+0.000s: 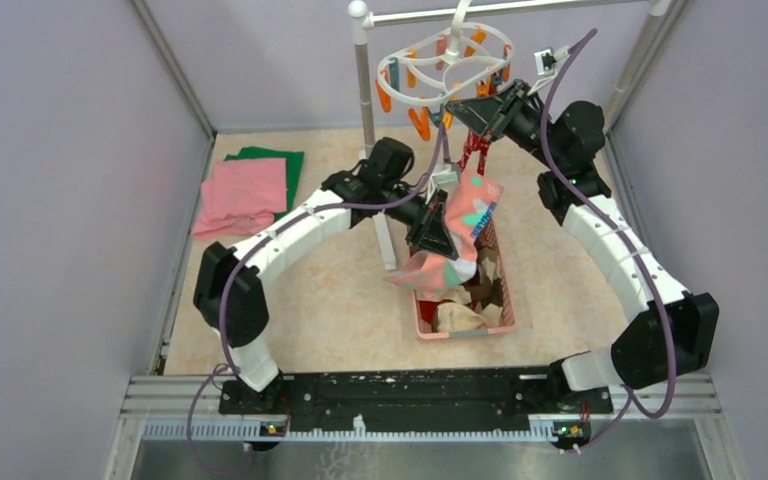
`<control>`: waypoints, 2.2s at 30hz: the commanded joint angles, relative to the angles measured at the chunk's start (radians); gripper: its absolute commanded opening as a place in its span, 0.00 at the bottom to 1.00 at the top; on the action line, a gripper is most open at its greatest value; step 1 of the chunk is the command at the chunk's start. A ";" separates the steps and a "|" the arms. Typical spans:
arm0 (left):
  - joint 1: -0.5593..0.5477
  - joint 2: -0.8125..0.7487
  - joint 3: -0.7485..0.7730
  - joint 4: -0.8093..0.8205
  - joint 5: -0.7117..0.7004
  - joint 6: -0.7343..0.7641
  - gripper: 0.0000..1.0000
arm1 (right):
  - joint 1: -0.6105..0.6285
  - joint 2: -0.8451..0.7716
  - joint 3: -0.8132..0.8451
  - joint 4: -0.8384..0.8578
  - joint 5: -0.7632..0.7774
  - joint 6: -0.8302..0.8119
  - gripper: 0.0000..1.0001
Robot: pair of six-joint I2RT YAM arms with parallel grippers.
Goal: Remove the socks clipped to the hanger
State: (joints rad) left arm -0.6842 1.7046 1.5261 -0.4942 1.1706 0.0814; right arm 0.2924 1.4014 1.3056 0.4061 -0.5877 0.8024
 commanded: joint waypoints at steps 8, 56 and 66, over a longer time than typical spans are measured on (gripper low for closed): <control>-0.064 0.095 0.238 0.108 -0.023 -0.034 0.00 | 0.007 -0.059 0.035 -0.059 0.016 -0.050 0.00; -0.071 -0.069 -0.132 -0.238 -0.293 0.300 0.99 | -0.040 -0.336 -0.257 -0.374 0.309 -0.302 0.73; -0.052 -0.114 -0.098 -0.274 -0.164 0.301 0.99 | -0.053 -0.148 -0.350 0.069 0.310 -0.468 0.77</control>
State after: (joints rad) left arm -0.7483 1.6508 1.3785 -0.7422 0.9108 0.3428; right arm 0.2440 1.1709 0.9802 0.2115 -0.2825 0.4164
